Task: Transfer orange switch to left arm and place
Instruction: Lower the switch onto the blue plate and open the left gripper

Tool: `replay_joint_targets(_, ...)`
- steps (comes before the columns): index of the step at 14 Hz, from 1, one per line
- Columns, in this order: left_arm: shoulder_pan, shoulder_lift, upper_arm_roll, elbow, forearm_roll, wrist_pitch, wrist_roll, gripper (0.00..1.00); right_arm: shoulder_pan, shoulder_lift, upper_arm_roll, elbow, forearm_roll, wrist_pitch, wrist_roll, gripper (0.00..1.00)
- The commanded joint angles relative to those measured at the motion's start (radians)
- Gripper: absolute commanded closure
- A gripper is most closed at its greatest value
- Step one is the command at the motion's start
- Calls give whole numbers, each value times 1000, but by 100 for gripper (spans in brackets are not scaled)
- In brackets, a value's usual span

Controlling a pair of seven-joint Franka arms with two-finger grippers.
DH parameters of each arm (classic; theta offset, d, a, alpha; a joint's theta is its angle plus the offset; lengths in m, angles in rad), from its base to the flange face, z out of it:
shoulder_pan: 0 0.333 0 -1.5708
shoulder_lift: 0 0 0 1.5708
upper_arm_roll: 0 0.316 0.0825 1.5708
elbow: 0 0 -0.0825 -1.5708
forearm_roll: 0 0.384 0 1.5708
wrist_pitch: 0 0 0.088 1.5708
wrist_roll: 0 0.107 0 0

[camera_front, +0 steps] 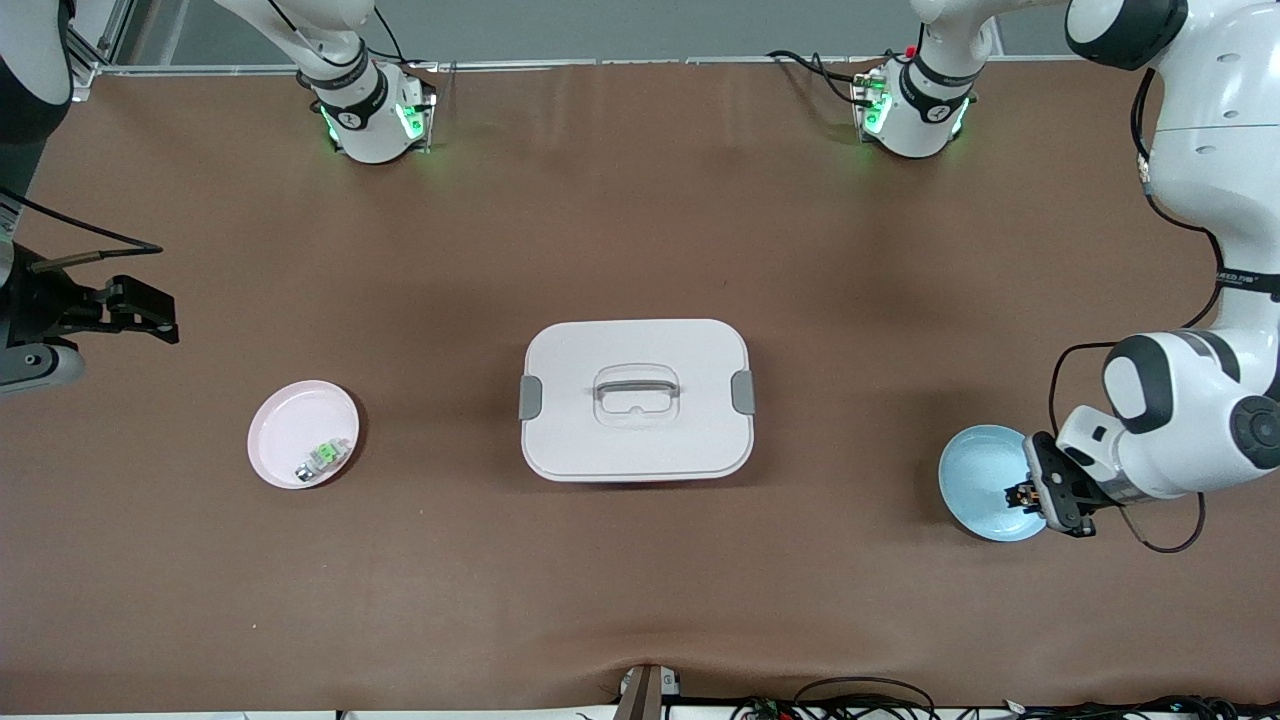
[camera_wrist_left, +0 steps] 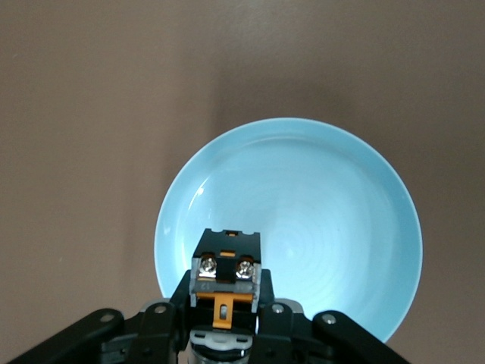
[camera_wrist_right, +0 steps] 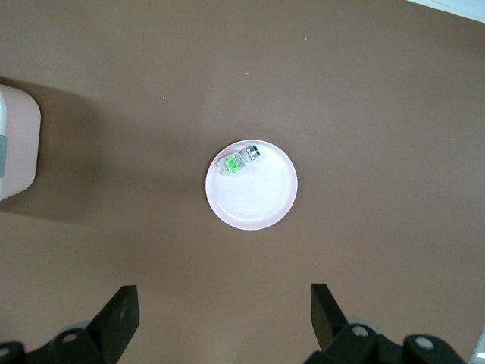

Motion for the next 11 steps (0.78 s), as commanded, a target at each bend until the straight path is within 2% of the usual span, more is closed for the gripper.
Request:
replay_joint_targets(1, -7, 24, -3, 25, 43, 33, 35, 100, -28, -14, 15, -23, 14, -25, 11, 0)
replay_joint_targets(9, -12, 46, -4, 12, 54, 65, 139, 100, -34, -5, 17, -25, 17, -25, 8, 0)
replay_joint_targets(11, -12, 52, -6, 9, 45, 67, 132, 100, -28, -1, 17, -28, 19, 21, 2, 0)
